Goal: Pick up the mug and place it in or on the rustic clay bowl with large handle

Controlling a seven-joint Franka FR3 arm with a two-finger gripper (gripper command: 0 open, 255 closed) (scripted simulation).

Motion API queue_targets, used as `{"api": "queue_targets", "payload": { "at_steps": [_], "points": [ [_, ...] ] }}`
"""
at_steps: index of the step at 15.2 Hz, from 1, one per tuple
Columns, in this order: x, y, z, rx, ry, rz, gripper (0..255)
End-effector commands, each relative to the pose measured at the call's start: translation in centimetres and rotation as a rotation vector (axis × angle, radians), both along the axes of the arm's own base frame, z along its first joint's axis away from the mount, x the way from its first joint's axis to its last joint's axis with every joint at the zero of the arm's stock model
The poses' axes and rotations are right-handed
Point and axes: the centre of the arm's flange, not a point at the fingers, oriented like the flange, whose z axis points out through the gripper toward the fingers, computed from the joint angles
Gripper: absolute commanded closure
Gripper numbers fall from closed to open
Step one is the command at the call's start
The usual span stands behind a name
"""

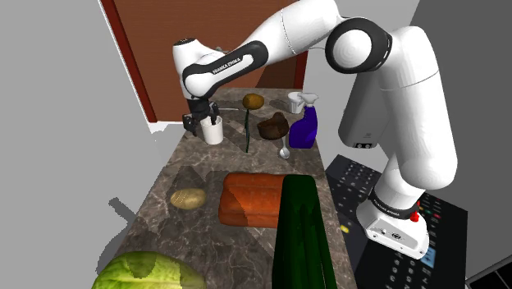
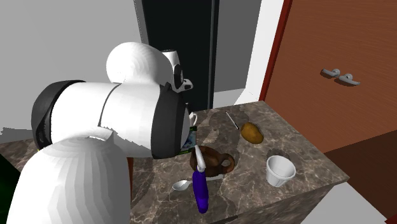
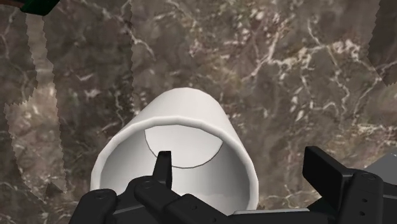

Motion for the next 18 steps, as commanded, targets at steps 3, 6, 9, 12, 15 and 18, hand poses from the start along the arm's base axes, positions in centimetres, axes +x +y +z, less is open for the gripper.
{"api": "queue_targets", "payload": {
  "at_steps": [3,6,9,12,15,18],
  "points": [
    [0.0,0.0,-0.1,0.0,0.0,0.0,0],
    [0.0,0.0,-0.1,0.0,0.0,0.0,255],
    [0.0,0.0,-0.1,0.0,0.0,0.0,255],
    [0.0,0.0,-0.1,0.0,0.0,0.0,255],
    [0.0,0.0,-0.1,0.0,0.0,0.0,255],
    [0.0,0.0,1.5,0.0,0.0,0.0,255]
  ]
}}
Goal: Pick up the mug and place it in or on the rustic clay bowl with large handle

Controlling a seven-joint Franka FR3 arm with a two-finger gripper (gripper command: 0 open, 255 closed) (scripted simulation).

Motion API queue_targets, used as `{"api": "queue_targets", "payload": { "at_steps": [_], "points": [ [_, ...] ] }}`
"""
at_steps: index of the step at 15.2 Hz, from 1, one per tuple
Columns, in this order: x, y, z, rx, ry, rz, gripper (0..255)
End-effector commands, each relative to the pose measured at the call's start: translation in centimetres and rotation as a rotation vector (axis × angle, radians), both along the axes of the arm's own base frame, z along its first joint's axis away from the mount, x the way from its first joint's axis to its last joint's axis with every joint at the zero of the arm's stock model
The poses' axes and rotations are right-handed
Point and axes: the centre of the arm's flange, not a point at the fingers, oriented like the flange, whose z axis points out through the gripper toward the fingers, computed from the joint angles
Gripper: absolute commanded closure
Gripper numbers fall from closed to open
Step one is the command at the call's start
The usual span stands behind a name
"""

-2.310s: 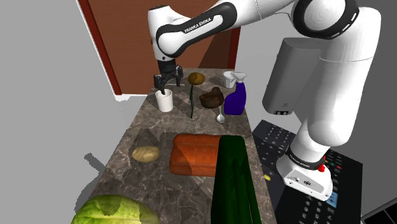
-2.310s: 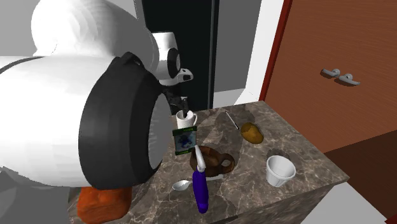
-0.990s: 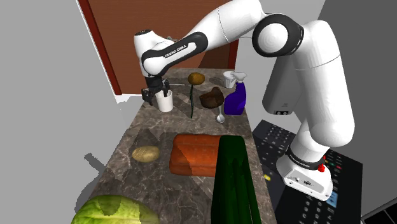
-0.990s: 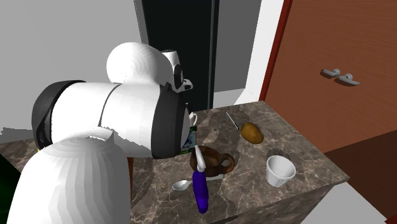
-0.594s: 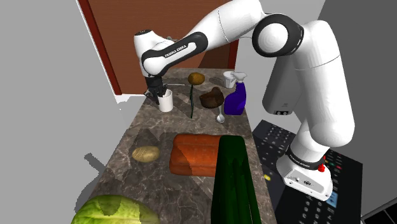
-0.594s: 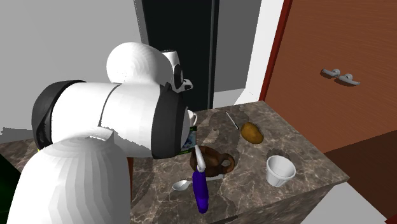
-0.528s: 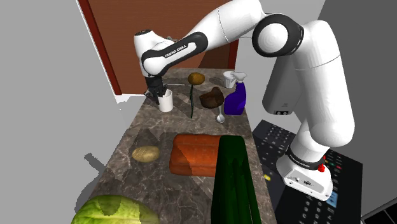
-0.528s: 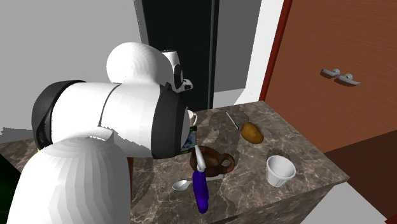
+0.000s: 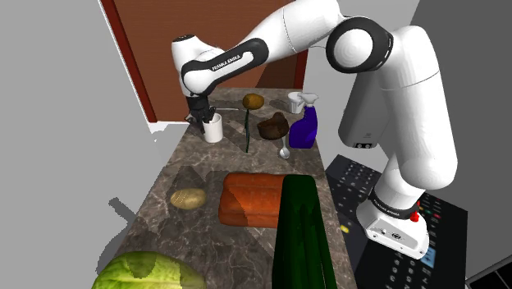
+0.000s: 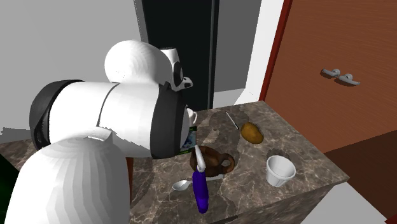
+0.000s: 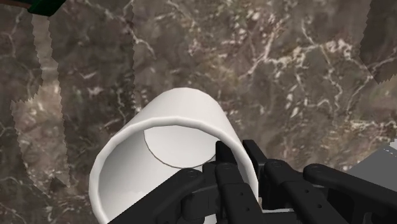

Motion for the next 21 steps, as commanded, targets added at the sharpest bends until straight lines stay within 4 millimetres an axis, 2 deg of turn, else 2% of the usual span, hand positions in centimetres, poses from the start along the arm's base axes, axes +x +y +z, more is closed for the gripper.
{"api": "queue_targets", "payload": {
  "at_steps": [1,21],
  "points": [
    [0.0,-0.1,1.1,0.0,0.0,0.0,255],
    [0.0,-0.1,11.7,0.0,0.0,0.0,255]
  ]
}}
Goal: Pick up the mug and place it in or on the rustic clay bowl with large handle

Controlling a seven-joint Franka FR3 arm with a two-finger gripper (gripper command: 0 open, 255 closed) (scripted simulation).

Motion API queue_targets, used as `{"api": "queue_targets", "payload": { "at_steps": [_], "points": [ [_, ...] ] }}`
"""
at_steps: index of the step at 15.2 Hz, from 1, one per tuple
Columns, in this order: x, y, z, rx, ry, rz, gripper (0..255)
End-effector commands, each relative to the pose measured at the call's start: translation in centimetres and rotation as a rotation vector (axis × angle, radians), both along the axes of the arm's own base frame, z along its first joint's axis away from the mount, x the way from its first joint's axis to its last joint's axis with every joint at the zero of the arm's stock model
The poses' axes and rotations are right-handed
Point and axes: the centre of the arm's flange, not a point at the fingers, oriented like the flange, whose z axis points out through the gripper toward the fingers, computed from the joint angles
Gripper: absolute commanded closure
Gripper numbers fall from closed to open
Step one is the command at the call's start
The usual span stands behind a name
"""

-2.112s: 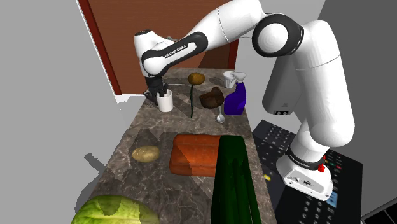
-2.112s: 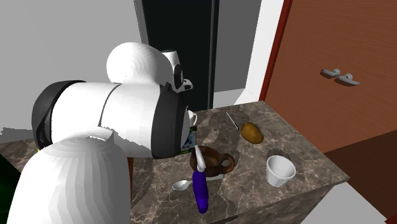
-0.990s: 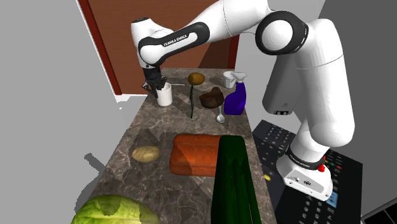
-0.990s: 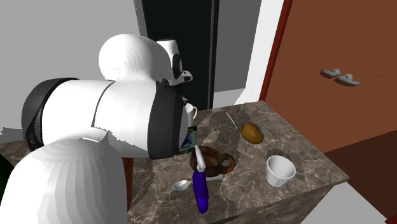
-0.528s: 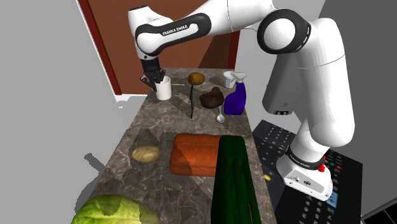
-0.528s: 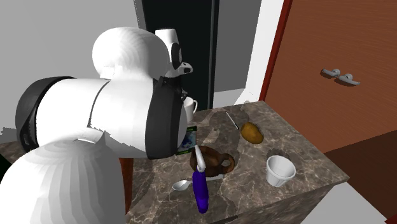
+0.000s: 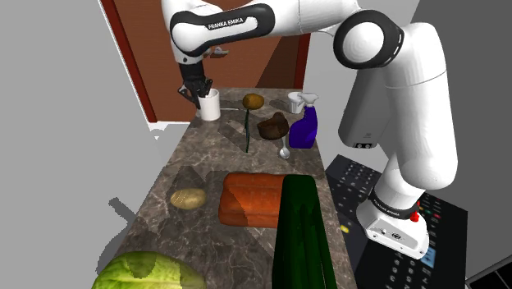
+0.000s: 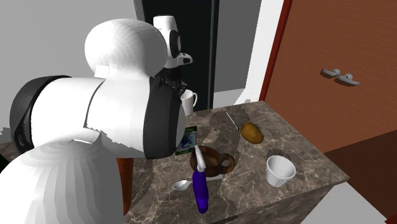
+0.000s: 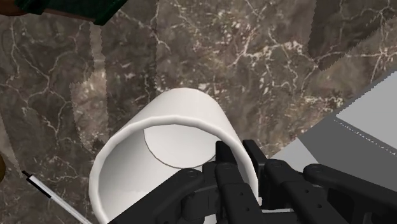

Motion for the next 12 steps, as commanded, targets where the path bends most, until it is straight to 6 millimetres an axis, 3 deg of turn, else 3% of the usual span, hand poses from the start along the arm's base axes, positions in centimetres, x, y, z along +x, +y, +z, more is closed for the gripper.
{"api": "queue_targets", "payload": {
  "at_steps": [1,9,12],
  "points": [
    [0.0,0.1,1.2,0.0,0.0,0.0,255],
    [0.0,0.1,5.1,0.0,0.0,0.0,255],
    [-2.5,-2.9,5.5,0.0,0.0,0.0,255]
  ]
}}
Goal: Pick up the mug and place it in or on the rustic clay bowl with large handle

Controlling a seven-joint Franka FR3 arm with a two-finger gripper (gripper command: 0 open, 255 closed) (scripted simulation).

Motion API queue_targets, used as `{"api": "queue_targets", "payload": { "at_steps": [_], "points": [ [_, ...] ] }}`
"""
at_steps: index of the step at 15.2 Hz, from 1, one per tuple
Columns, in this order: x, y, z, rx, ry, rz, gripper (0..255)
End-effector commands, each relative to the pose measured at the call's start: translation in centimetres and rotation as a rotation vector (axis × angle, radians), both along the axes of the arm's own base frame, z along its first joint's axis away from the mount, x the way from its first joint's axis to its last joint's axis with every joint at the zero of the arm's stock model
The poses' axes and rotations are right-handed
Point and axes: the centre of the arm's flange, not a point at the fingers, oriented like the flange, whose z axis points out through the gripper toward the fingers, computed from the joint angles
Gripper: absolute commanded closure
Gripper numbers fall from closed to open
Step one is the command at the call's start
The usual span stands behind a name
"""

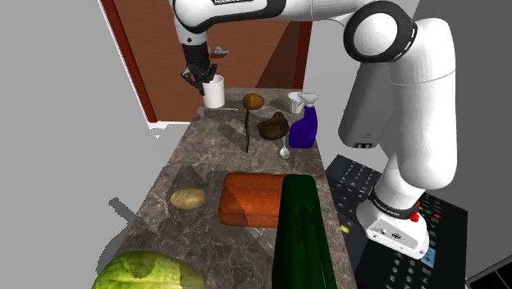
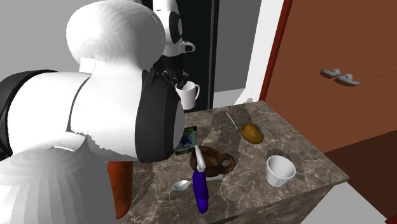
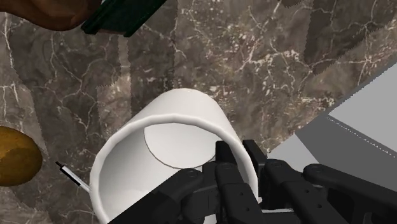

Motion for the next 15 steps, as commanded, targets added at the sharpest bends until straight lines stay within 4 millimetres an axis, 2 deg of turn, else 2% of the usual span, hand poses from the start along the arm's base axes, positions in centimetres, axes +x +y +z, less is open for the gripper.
{"api": "queue_targets", "payload": {
  "at_steps": [1,15],
  "points": [
    [-1.9,-2.1,0.2,0.0,0.0,0.0,255],
    [-13.9,-16.0,1.9,0.0,0.0,0.0,255]
  ]
}}
